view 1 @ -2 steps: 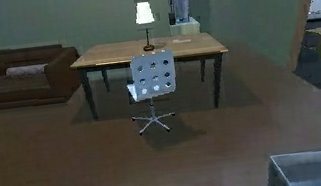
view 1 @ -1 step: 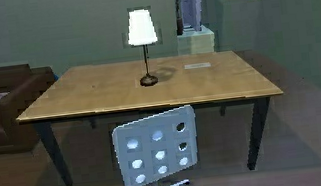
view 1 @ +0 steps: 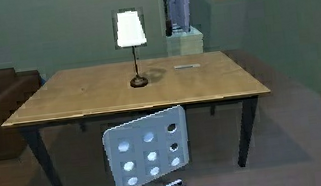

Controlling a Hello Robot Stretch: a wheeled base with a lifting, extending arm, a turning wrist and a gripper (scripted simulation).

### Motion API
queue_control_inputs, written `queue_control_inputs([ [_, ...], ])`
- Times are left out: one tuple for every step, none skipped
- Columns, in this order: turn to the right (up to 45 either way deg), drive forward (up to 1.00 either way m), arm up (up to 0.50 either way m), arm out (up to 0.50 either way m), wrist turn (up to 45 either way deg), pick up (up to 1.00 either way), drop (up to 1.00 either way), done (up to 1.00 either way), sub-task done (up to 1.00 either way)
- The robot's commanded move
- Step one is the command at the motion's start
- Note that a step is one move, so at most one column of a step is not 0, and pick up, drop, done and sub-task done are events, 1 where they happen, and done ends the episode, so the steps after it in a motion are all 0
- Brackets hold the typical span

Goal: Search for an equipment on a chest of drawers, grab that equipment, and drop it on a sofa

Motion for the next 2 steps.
queue_control_inputs([
  [0.0, 0.35, 0.0, 0.0, 0.0, 0.0, 0.0, 0.0, 0.0],
  [45.0, 0.0, 0.0, 0.0, 0.0, 0.0, 0.0, 0.0, 0.0],
])
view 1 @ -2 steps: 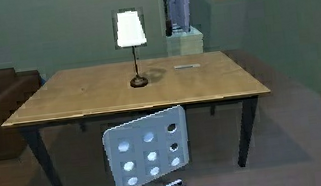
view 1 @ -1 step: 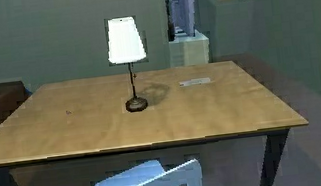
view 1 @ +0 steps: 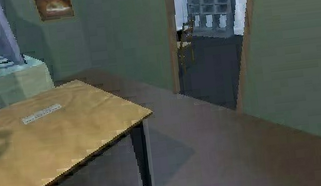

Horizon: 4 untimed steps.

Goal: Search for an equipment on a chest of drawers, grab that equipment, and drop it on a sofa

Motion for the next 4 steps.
queue_control_inputs([
  [12.0, 0.0, 0.0, 0.0, 0.0, 0.0, 0.0, 0.0, 0.0],
  [0.0, 1.0, 0.0, 0.0, 0.0, 0.0, 0.0, 0.0, 0.0],
  [0.0, 1.0, 0.0, 0.0, 0.0, 0.0, 0.0, 0.0, 0.0],
  [0.0, 0.25, 0.0, 0.0, 0.0, 0.0, 0.0, 0.0, 0.0],
])
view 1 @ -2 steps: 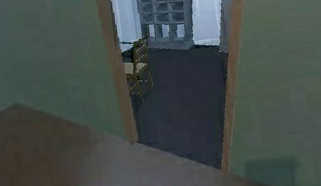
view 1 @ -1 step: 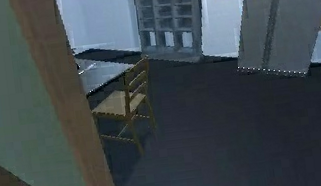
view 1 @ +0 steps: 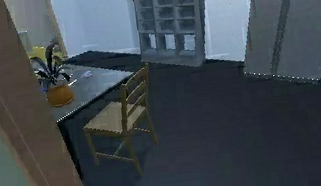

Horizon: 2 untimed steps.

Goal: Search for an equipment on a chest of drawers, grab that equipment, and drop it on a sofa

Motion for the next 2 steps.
queue_control_inputs([
  [15.0, 0.0, 0.0, 0.0, 0.0, 0.0, 0.0, 0.0, 0.0],
  [0.0, 1.0, 0.0, 0.0, 0.0, 0.0, 0.0, 0.0, 0.0],
])
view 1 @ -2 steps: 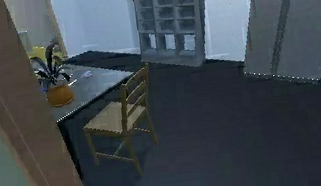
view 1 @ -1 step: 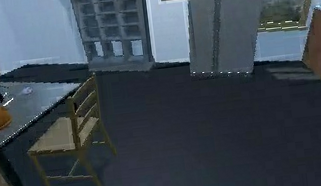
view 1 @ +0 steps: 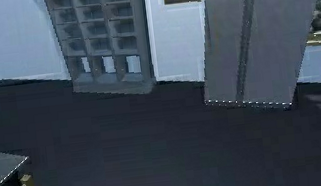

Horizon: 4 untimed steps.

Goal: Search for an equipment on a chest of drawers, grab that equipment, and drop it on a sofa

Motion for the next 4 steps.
queue_control_inputs([
  [9.0, 0.0, 0.0, 0.0, 0.0, 0.0, 0.0, 0.0, 0.0],
  [0.0, 0.1, 0.0, 0.0, 0.0, 0.0, 0.0, 0.0, 0.0],
  [6.0, 0.0, 0.0, 0.0, 0.0, 0.0, 0.0, 0.0, 0.0],
  [0.0, 0.3, 0.0, 0.0, 0.0, 0.0, 0.0, 0.0, 0.0],
])
